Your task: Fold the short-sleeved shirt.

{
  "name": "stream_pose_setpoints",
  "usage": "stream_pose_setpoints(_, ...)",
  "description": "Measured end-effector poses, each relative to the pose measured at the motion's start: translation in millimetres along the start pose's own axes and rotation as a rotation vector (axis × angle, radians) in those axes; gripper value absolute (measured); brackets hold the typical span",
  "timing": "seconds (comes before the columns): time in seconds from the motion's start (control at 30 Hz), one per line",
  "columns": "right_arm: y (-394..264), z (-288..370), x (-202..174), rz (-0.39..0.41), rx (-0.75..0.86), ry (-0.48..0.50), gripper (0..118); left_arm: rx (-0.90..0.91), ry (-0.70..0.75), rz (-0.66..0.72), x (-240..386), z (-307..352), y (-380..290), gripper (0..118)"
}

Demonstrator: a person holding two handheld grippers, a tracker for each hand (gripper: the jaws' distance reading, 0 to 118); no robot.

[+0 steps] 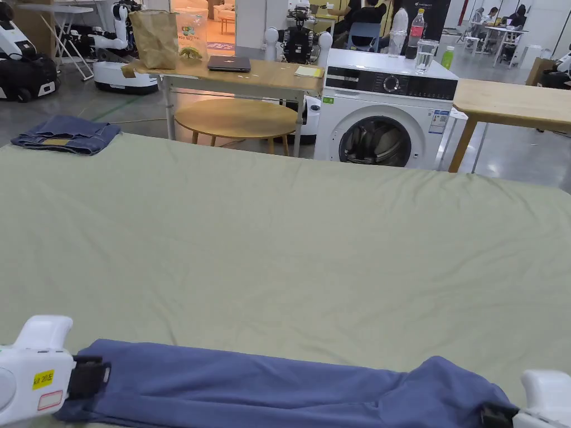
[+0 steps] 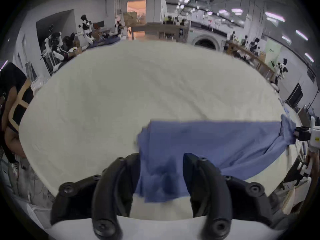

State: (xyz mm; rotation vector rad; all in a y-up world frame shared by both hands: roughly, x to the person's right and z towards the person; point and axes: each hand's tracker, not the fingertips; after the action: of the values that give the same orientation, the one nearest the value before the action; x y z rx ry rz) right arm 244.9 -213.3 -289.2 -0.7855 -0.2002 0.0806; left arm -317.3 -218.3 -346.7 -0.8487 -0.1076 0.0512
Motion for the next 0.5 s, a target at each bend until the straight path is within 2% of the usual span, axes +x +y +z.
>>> stream_pose_setpoints(0.17, 38.6, 25.3, -25.7, -0.062, 0.263, -0.001, 57, 0.257, -0.027, -0.035, 40.0, 12.8, 29.7, 51)
stream_pose_setpoints(0.3, 65.5, 32.6, -62.1, -0.116, 0.457, 0.046, 57, 0.443, -0.012, -0.086, 70.5, 10.1, 51.5, 51)
stream_pose_setpoints(0.5, 84.7, 29.1, -121.7, -0.134, 0.670, 0.015, 57, 0.667, 0.050, -0.118, 107.6, 12.6, 68.9, 51)
